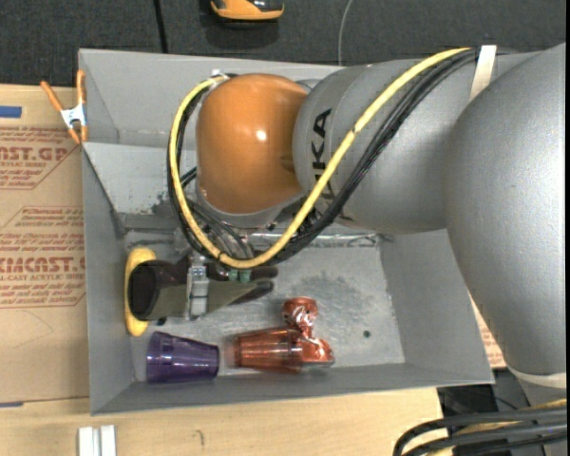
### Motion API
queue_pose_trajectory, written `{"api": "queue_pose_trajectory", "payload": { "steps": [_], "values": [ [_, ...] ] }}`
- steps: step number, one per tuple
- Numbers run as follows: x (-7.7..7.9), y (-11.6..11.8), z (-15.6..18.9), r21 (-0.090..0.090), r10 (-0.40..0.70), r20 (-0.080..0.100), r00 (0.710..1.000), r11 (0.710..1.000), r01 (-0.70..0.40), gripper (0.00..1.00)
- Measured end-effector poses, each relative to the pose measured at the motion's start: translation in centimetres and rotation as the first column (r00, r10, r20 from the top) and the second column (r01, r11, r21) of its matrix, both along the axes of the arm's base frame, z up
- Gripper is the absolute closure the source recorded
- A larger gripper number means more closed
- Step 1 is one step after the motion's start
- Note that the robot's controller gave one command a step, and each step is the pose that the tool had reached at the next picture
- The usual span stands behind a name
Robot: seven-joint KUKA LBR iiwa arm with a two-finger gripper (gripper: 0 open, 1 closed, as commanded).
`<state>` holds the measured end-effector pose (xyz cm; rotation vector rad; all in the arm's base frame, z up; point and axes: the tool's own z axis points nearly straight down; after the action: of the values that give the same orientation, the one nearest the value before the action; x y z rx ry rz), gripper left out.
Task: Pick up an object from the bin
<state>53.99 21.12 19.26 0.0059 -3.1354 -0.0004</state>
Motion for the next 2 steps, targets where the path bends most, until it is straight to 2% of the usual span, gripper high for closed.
{"api": "queue_pose_trajectory", "payload": {
  "steps": [1,2],
  "values": [
    [0.2,-0.1,0.5,0.001,-0.003,0.007,1.0,1.0,0.003,0.0],
    [1.6,-3.7,-6.7,0.003,-0.11,0.01,0.994,0.994,0.11,0.0]
  ]
}}
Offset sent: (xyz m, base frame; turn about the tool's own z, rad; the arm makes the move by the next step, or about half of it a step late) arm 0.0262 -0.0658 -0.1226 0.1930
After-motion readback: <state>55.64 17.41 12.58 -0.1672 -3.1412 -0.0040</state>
